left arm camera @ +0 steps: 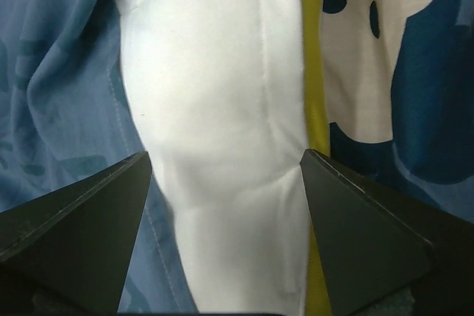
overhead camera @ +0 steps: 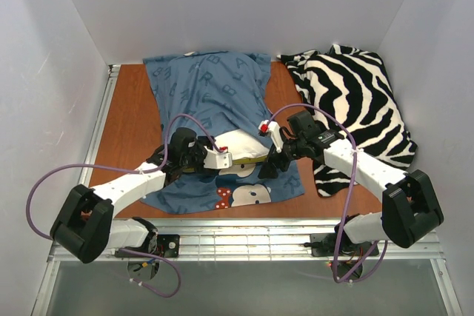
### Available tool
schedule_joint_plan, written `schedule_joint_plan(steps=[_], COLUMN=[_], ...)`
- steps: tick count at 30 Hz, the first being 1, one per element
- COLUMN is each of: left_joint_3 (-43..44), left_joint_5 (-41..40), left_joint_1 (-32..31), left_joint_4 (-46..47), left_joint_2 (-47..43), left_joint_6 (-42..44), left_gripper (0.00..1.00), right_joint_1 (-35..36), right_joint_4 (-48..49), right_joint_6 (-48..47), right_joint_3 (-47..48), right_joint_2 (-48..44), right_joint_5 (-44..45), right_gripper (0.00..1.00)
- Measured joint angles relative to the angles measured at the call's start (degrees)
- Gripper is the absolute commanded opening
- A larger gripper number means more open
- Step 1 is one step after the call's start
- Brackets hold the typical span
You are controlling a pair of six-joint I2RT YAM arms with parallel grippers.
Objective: Put the pillow into the pillowcase
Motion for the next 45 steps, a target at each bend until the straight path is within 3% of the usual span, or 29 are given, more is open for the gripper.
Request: schedule_joint_plan(steps=[9, 15, 18, 19, 22, 23, 24, 32, 34, 35, 39, 45], left_joint_3=[0.0, 4.7, 7.3, 8.3, 12.8, 14.5, 15.9, 29.2, 29.7, 29.7, 28.2, 25.9], left_joint_5=[2.0, -1.9, -4.3, -4.9, -5.2, -5.0, -4.8, 4.3, 5.2, 5.2, 5.3, 3.1], left_joint_1=[-1.3, -1.5, -1.9, -1.9, -1.9, -1.9, -1.9, 1.4, 1.7, 1.7, 1.7, 1.4], left_joint_4=[-0.6, 2.8, 5.1, 5.3, 1.4, -0.6, -2.7, -23.3, -25.2, -25.8, -25.3, -21.4], left_joint_2=[5.2, 16.5, 20.3, 21.1, 23.0, 23.3, 23.4, 25.2, 25.2, 25.3, 25.8, 25.6], left_joint_6=[0.4, -2.7, -4.5, -5.0, -7.3, -8.0, -8.4, -14.6, -15.4, -15.8, -18.1, -23.1], left_gripper=[0.77, 0.73, 0.57, 0.4, 0.2, 0.04, 0.0, 0.03, 0.05, 0.09, 0.33, 0.48], right_joint_1=[-1.0, -1.2, -1.4, -1.4, -1.4, -1.4, -1.4, -1.4, -1.4, -1.4, -0.7, 2.6], right_joint_4=[-0.2, -0.2, -0.2, -0.2, -0.3, -0.3, -0.3, 0.8, 1.0, 1.2, 2.5, 9.1], right_joint_6=[-0.1, -0.7, -1.2, -1.5, -2.4, -2.8, -3.3, -8.2, -9.4, -10.0, -10.1, -6.0], right_joint_3=[-0.9, -0.9, -1.0, -1.0, -1.5, -1.6, -1.7, -1.8, -1.8, -1.8, -1.8, -4.7], right_joint_2=[-0.3, -0.3, -0.7, -1.1, -2.6, -3.1, -3.7, -5.9, -5.8, -5.7, -3.8, -0.6], right_joint_5=[-0.5, -0.6, -0.5, -0.3, 0.2, 0.6, 1.0, 6.7, 7.4, 7.4, 8.3, 15.1], right_gripper=[0.99, 0.99, 0.98, 0.98, 0.95, 0.93, 0.92, 0.88, 0.81, 0.74, 0.67, 0.49])
